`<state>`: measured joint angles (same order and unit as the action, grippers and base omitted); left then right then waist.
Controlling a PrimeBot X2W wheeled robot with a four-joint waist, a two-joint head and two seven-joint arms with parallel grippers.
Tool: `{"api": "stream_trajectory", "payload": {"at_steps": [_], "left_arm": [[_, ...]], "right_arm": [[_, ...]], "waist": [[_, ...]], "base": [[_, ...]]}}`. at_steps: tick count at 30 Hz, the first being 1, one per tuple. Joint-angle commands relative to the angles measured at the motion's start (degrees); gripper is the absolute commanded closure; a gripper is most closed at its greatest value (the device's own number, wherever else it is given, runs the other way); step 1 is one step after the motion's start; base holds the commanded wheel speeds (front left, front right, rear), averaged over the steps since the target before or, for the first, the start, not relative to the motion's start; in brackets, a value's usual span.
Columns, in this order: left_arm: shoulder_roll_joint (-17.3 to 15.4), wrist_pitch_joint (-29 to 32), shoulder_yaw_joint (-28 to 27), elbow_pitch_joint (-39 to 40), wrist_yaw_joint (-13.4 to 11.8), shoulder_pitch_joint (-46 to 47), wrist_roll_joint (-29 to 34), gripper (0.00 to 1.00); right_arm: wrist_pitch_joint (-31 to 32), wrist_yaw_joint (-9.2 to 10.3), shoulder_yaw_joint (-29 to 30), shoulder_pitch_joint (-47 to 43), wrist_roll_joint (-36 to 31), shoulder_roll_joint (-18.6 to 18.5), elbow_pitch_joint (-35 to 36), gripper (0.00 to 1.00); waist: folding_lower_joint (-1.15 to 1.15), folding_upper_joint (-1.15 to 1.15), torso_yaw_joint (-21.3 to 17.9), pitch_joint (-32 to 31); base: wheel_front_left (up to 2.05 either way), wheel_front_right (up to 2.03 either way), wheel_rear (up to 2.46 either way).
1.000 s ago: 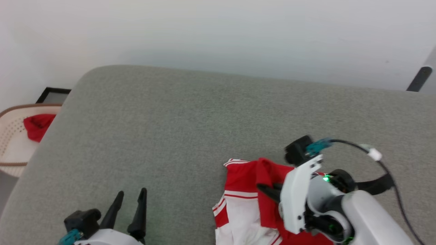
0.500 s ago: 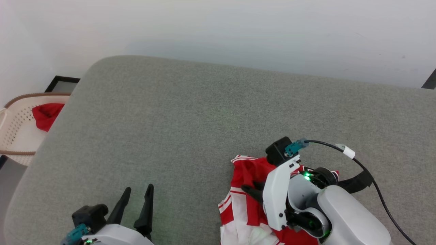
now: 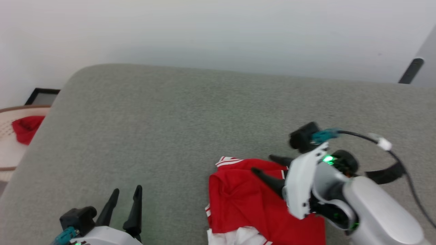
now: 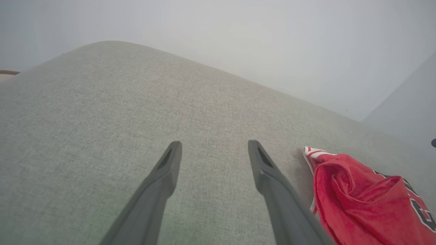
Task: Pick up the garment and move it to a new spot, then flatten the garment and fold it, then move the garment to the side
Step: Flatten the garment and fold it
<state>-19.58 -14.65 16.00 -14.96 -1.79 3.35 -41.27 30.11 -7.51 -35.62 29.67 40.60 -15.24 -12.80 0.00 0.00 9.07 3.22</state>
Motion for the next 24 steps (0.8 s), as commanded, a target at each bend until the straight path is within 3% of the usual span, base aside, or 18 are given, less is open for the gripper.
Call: {"api": "stream_trajectory", "payload": {"at_steps": [1, 13, 24], "left_arm": [[-0.3, -0.3, -0.2, 0.3, -0.2, -0.4, 0.3, 0.0], [-2.5, -0.2, -1.1, 2.3, -1.1, -2.7, 0.9, 0.0], [-4.2, -0.2, -1.9, 2.8, -1.1, -5.0, 0.4, 0.0]], "right_arm": [[-1.0, 0.05, 0.6, -1.1, -0.8, -0.7, 0.7, 0.0], [-12.9, 0.05, 9.7, -8.9, -2.8, -7.3, 5.1, 0.0], [-22.6, 0.05, 18.8, -19.7, -4.2, -7.9, 4.3, 0.0]], "waist": [[0.0, 0.0, -1.3, -0.4], [0.0, 0.0, -7.5, -1.9], [0.0, 0.0, -9.8, -4.0]], "base": [[0.0, 0.0, 0.0], [0.0, 0.0, 0.0], [0.0, 0.0, 0.0]]}}
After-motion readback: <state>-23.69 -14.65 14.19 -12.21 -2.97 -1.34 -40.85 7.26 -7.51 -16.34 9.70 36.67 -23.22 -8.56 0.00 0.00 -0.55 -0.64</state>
